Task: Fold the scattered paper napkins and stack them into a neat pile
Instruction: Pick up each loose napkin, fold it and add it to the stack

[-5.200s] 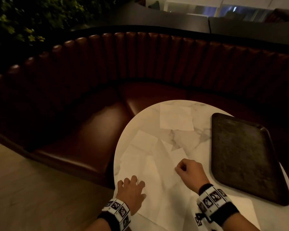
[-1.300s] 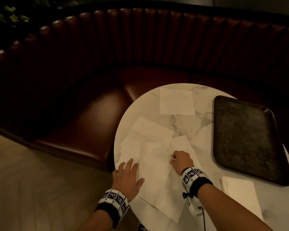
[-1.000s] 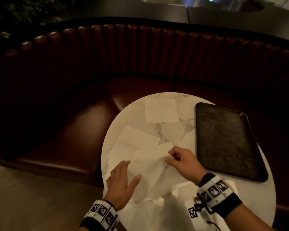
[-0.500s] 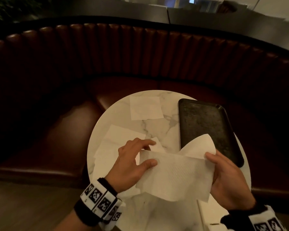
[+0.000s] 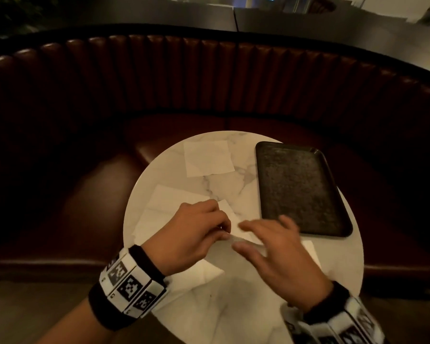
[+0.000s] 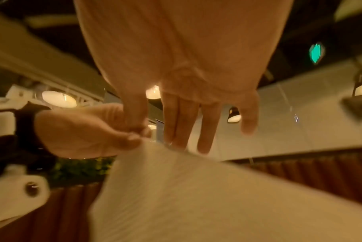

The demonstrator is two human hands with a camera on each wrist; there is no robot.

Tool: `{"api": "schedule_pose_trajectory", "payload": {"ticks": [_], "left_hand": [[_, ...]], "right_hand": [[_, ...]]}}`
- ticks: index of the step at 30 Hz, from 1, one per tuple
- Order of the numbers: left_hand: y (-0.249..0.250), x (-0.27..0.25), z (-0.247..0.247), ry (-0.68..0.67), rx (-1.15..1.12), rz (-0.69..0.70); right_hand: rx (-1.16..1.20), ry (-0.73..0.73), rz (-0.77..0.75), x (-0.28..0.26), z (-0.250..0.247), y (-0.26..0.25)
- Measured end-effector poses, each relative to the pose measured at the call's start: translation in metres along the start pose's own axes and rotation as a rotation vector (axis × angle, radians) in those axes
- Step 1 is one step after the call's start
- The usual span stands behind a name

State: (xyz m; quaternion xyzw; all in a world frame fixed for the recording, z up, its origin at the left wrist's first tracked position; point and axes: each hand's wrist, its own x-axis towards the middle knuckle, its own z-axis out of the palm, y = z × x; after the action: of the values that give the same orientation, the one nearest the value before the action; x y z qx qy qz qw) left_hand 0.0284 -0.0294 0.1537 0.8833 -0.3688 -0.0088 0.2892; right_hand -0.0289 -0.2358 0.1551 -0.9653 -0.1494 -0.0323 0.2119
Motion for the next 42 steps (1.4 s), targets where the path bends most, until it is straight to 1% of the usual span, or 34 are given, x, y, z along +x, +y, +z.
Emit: {"api": "schedule_pose_trajectory", "payload": {"ticks": [1, 2, 4, 7, 10, 12, 15, 17, 18, 20, 22, 24, 27, 29, 32, 36, 39, 40, 42], "left_hand": [[0.002, 0.002, -0.004, -0.014, 0.030, 0.012], [0.002, 0.004, -0.009, -0.020, 0.030, 0.010], [0.001, 0.007, -0.018, -0.025, -0.006, -0.006], [-0.005, 0.015, -0.032, 0.006, -0.010, -0.019], [-0.013, 0.035, -0.034, 0.026, -0.019, -0.042], [-0.015, 0.054, -0.022, -0.003, -0.025, -0.067], [-0.010, 0.090, 0.023, -0.154, -0.054, -0.053], [-0.001, 0.114, 0.066, -0.269, -0.081, -0.016], [0.005, 0.125, 0.089, -0.319, -0.093, 0.003], [0.017, 0.149, 0.136, -0.400, -0.108, 0.028], [0.030, 0.171, 0.179, -0.467, -0.105, 0.023], [0.041, 0.192, 0.214, -0.532, -0.078, 0.004], [0.052, 0.217, 0.252, -0.619, 0.009, 0.025], [0.050, 0.227, 0.270, -0.656, 0.071, 0.014], [0.040, 0.233, 0.291, -0.709, 0.127, 0.007], [0.030, 0.237, 0.311, -0.688, 0.191, 0.088], [0.030, 0.231, 0.318, -0.655, 0.282, 0.140], [0.030, 0.227, 0.318, -0.629, 0.291, 0.134], [0.027, 0.212, 0.310, -0.529, 0.244, 0.070]], "right_hand": [[0.030, -0.055, -0.013, 0.008, 0.005, -0.004], [0.057, -0.066, -0.037, 0.015, 0.009, -0.007], [0.162, -0.037, -0.063, 0.020, 0.015, -0.009], [0.377, 0.018, 0.046, 0.000, 0.016, -0.004], [0.528, 0.015, 0.235, -0.033, 0.020, 0.011], [0.709, 0.012, 0.395, -0.055, 0.025, 0.024], [1.079, -0.036, 0.724, -0.087, 0.030, 0.042], [1.222, -0.050, 0.910, -0.107, 0.035, 0.057], [1.260, -0.027, 0.968, -0.117, 0.038, 0.065], [1.237, 0.068, 1.043, -0.137, 0.046, 0.084], [1.127, 0.187, 1.134, -0.156, 0.055, 0.105], [0.974, 0.257, 1.238, -0.172, 0.064, 0.128], [0.795, 0.261, 1.339, -0.186, 0.080, 0.161], [0.704, 0.235, 1.346, -0.186, 0.089, 0.178], [0.489, 0.119, 1.310, -0.182, 0.095, 0.196], [0.369, -0.010, 1.294, -0.175, 0.095, 0.206], [0.339, -0.054, 1.270, -0.174, 0.098, 0.209], [0.353, -0.047, 1.269, -0.174, 0.099, 0.209], [0.397, -0.015, 1.281, -0.174, 0.101, 0.208]]}}
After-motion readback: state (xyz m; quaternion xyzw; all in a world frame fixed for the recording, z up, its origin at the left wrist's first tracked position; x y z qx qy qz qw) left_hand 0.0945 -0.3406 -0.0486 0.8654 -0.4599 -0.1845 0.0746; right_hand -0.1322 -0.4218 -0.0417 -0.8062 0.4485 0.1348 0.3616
